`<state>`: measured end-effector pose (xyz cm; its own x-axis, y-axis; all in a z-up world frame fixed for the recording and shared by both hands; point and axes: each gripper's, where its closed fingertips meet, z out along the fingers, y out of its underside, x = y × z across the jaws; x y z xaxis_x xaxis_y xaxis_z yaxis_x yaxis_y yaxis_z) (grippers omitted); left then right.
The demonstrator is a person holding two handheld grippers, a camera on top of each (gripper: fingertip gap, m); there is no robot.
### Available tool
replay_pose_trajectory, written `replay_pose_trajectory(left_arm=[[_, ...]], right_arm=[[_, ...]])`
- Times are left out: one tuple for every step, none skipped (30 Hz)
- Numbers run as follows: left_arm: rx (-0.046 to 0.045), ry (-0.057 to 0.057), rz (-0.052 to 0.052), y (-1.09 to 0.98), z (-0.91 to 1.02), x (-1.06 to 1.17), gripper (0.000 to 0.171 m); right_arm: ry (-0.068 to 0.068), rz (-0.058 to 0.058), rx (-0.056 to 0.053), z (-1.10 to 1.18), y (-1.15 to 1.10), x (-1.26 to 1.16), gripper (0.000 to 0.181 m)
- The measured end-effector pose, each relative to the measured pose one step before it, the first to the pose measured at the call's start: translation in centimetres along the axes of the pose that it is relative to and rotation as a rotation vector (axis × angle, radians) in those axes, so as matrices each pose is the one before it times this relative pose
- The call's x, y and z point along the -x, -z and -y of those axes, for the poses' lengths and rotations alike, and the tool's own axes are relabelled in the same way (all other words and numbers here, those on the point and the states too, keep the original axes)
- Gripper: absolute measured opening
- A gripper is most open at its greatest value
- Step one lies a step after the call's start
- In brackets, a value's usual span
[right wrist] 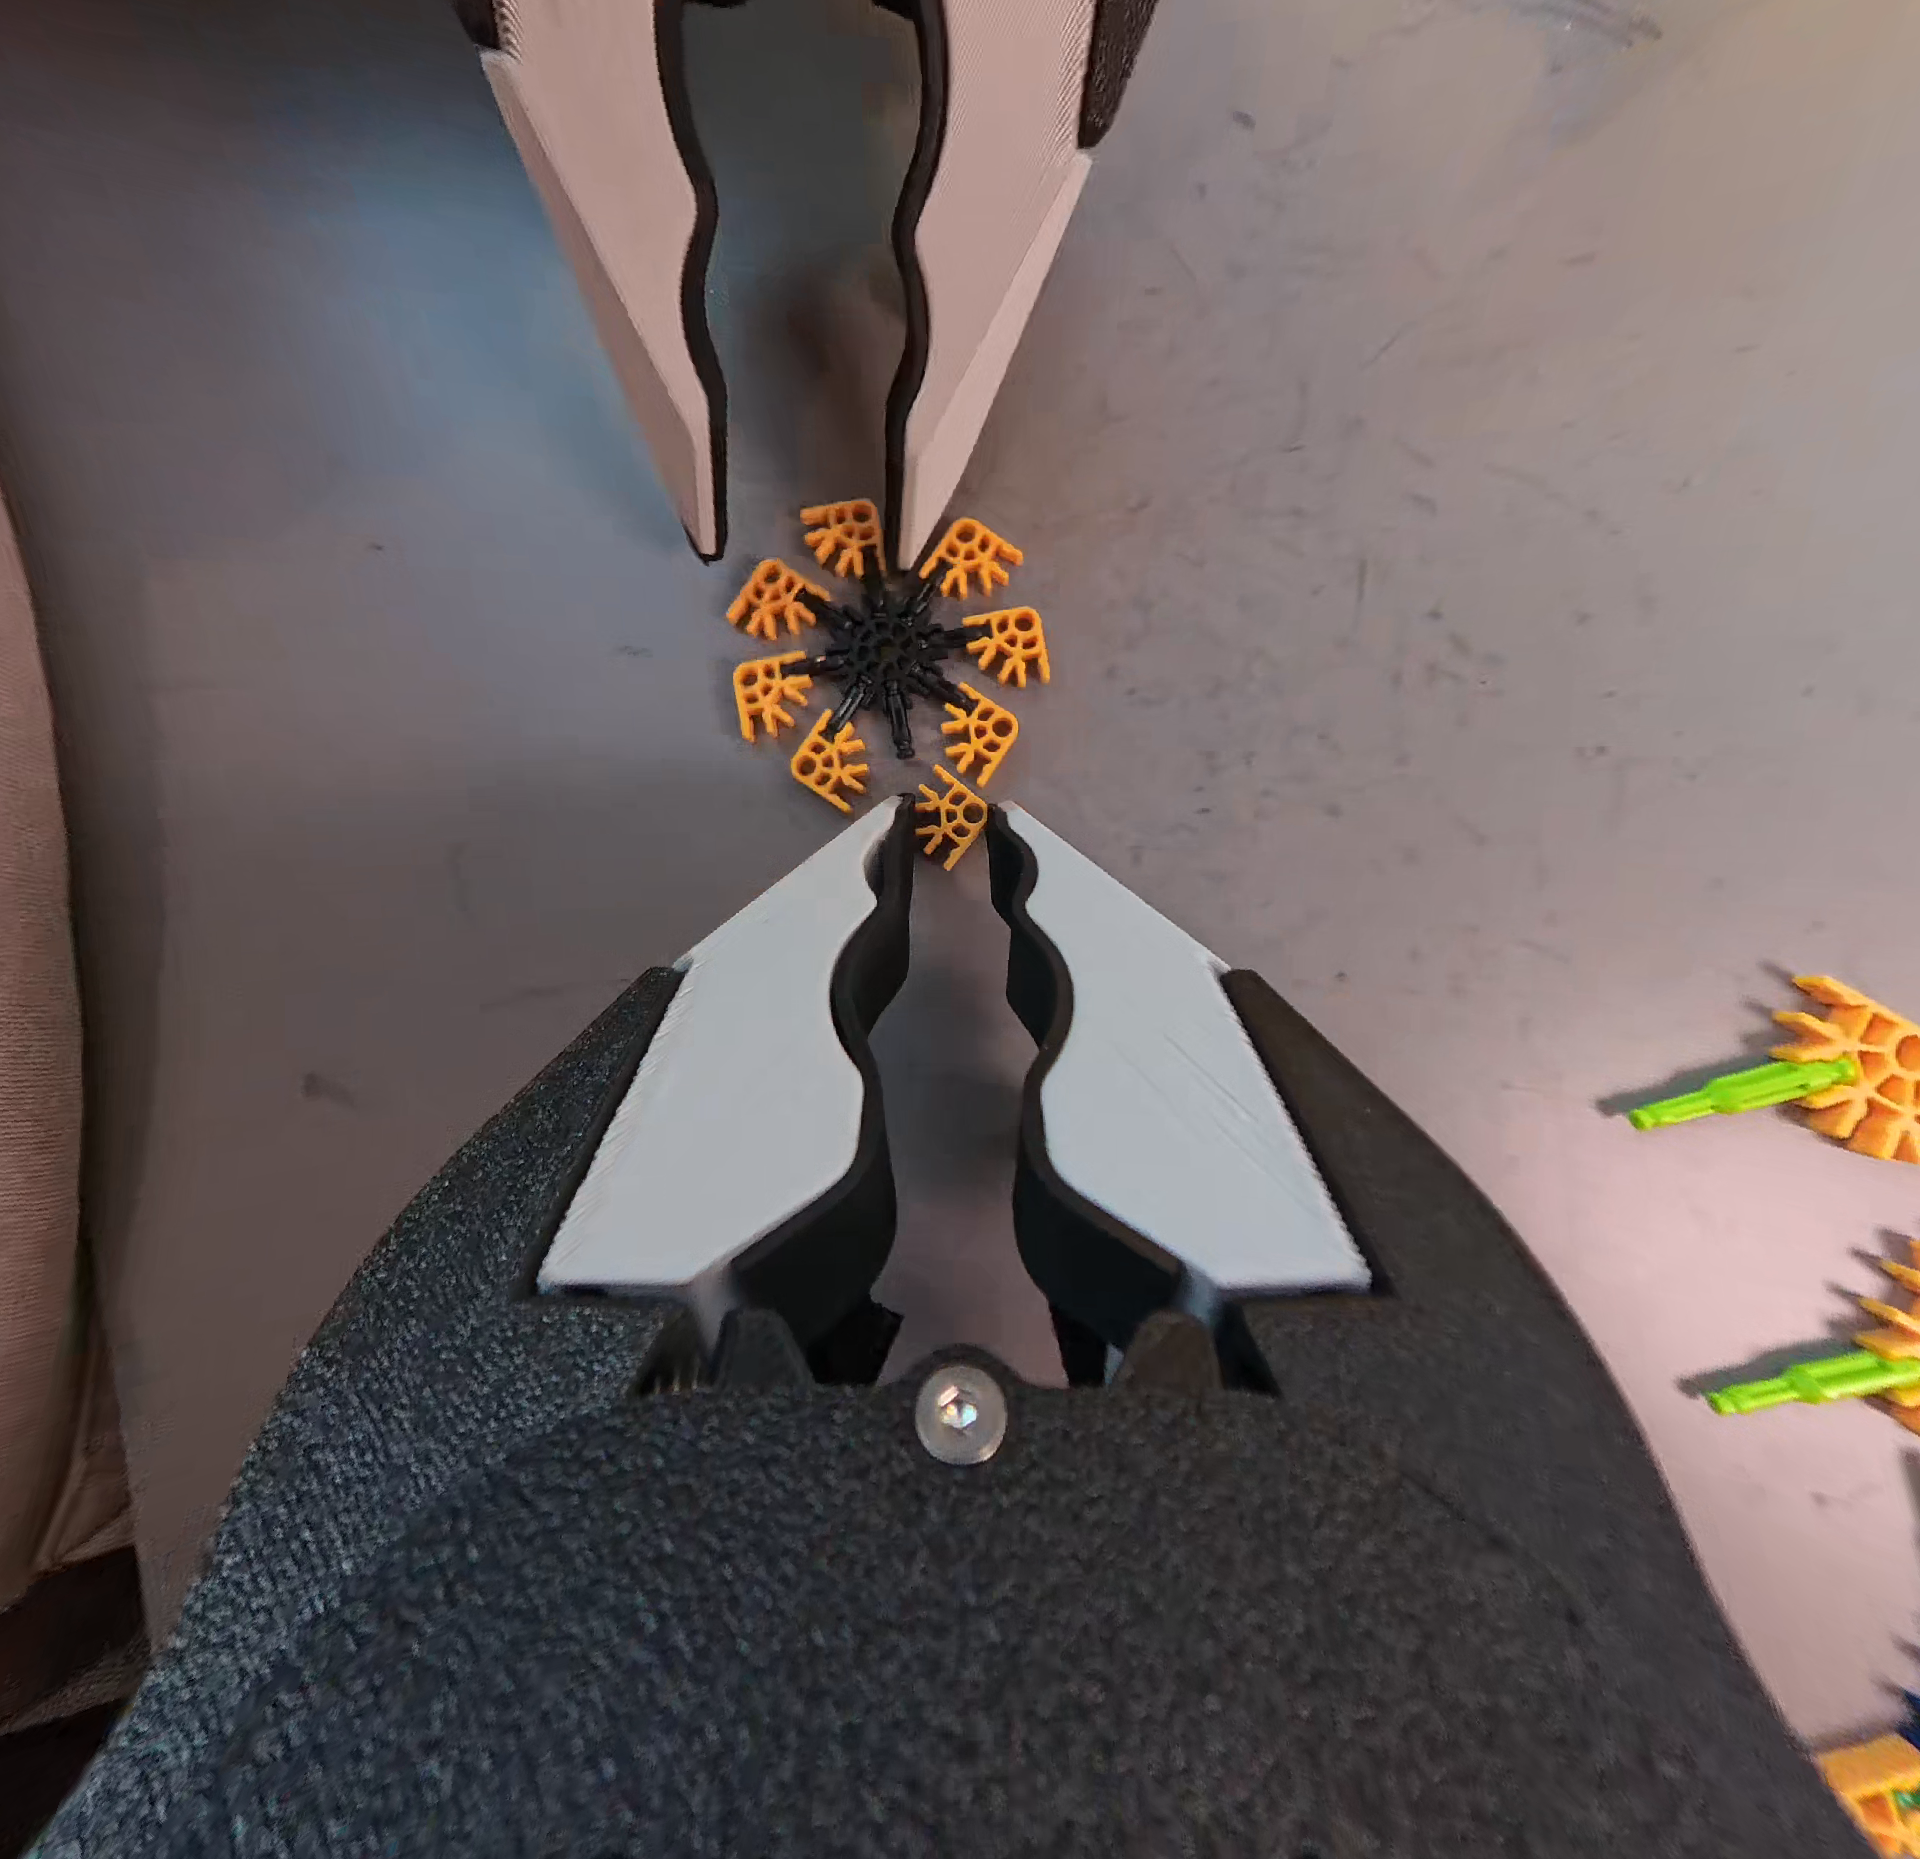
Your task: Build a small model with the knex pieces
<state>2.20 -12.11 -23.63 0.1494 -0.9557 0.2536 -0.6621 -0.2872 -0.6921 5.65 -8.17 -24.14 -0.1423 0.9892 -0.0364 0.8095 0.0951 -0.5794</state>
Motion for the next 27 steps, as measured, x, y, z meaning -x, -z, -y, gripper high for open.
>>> replay_pose_trajectory(left_arm=[[-0.00604, -0.0008, -0.0258, -0.201, 0.139, -0.445, 0.03], [-0.00089, -0.0052, -0.0049, -0.119, 0.106, -0.145, 0.029], [0.00218, -0.0076, 0.0097, 0.014, 0.048, 0.051, 0.029], [-0.00477, -0.0057, 0.0068, 0.156, 0.094, 0.039, 0.029], [-0.0141, -0.0001, 0.0027, 0.285, 0.218, 0.034, 0.029], [-0.01838, 0.0035, 0.0074, 0.355, 0.276, 0.156, 0.029], [-0.01829, 0.0024, 0.0181, 0.324, 0.283, 0.35, 0.029], [-0.01391, 0.0, 0.03, 0.258, 0.211, 0.56, 0.029], [-0.00653, -0.0027, 0.0363, 0.111, 0.082, 0.644, 0.03], [-0.00164, -0.0059, 0.0398, -0.042, 0.018, 0.692, 0.031], [-0.00028, -0.0068, 0.0352, -0.156, -0.007, 0.572, 0.036], [-0.00026, -0.0033, 0.0155, -0.222, 0.02, 0.232, 0.04], [-0.0009, 0.0006, -0.0047, -0.229, 0.053, -0.099, 0.042], [-0.00028, 0.0006, -0.0084, -0.187, 0.047, -0.177, 0.043], [0.00184, -0.0025, -0.0032, -0.154, -0.002, -0.104, 0.044], [0.0044, -0.0042, -0.0013, -0.113, -0.047, -0.081, 0.044], [0.00787, -0.0039, -0.0039, -0.108, -0.104, -0.119, 0.044], [0.01123, -0.0038, -0.0045, -0.126, -0.166, -0.127, 0.044], [0.01701, -0.0049, -0.0018, -0.139, -0.253, -0.104, 0.044], [0.01879, -0.0073, 0.0067, -0.153, -0.277, 0.02, 0.044], [0.00987, -0.0084, 0.0099, -0.097, -0.123, 0.065, 0.043], [0.00202, -0.0051, 0.0049, -0.013, 0.025, -0.005, 0.043], [0.00465, -0.0006, 0.0049, -0.028, -0.012, 0.023, 0.043], [0.00425, -0.0011, 0.0061, -0.016, -0.019, 0.047, 0.042], [0.00387, -0.0026, 0.0053, -0.015, -0.007, 0.015, 0.042], [0.00473, -0.0016, 0.0047, -0.015, -0.012, -0.004, 0.042], [0.0058, 0.0009, 0.0042, -0.004, 0.003, 0.006, 0.042]], right_arm=[[-0.0057, 0.0077, -0.0092, 0.15, -0.027, -0.164, 0.011], [-0.0037, 0.007, -0.0036, 0.033, -0.044, -0.18, 0.011], [0.0022, 0.0091, -0.0056, 0.056, 0.038, -0.038, 0.011], [0.0041, -0.0039, -0.0007, -0.033, 0.096, -0.167, 0.011], [0.0006, -0.0012, -0.0008, -0.051, 0.144, -0.066, 0.012], [-0.0001, 0.004, -0.0093, 0.061, 0.161, 0.073, 0.012], [-0.0035, -0.0013, -0.0131, 0.107, 0.153, 0.046, 0.012], [-0.0077, -0.0032, -0.0087, 0.059, 0.102, 0.027, 0.012], [-0.0072, -0.0017, -0.0083, 0.07, 0.053, 0.065, 0.012], [-0.0098, -0.0036, -0.0081, 0.086, 0.001, 0.047, 0.012], [-0.0146, -0.0014, -0.002, 0.032, -0.053, 0.057, 0.012], [-0.0065, 0.0051, -0.0025, 0.063, -0.059, 0.181, 0.012], [-0.0019, 0.0002, -0.0032, 0.073, -0.069, 0.11, 0.012], [-0.0045, -0.0014, 0.0027, -0.012, -0.085, 0.057, 0.012], [-0.0011, 0.0005, 0.0018, -0.017, -0.064, 0.055, 0.012], [-0.0012, -0.0004, -0.0004, 0.017, -0.042, 0.038, 0.012], [-0.0055, -0.0005, 0.0029, -0.042, -0.039, -0.007, 0.012], [-0.0006, 0.0013, 0.0014, -0.021, -0.042, 0.036, 0.012], [0.0007, -0.0007, -0.0003, 0.009, -0.05, 0.029, 0.012], [-0.0051, -0.0022, 0.0069, -0.083, -0.077, -0.011, 0.012], [-0.0006, -0.0011, 0.0072, -0.091, -0.088, 0.01, 0.012], [0.0015, -0.0006, 0.0, -0.014, -0.059, 0.033, 0.012], [-0.0067, 0.0002, -0.0005, 0.024, -0.024, 0.007, 0.012], [-0.0048, -0.0006, 0.0001, 0.02, 0.0, -0.006, 0.012], [-0.004, -0.0033, 0.0013, -0.001, -0.014, -0.042, 0.012], [-0.0073, -0.0024, 0.0026, 0.011, -0.015, -0.017, 0.012], [-0.0068, -0.0025, 0.0036, -0.011, -0.004, 0.0, 0.012]])
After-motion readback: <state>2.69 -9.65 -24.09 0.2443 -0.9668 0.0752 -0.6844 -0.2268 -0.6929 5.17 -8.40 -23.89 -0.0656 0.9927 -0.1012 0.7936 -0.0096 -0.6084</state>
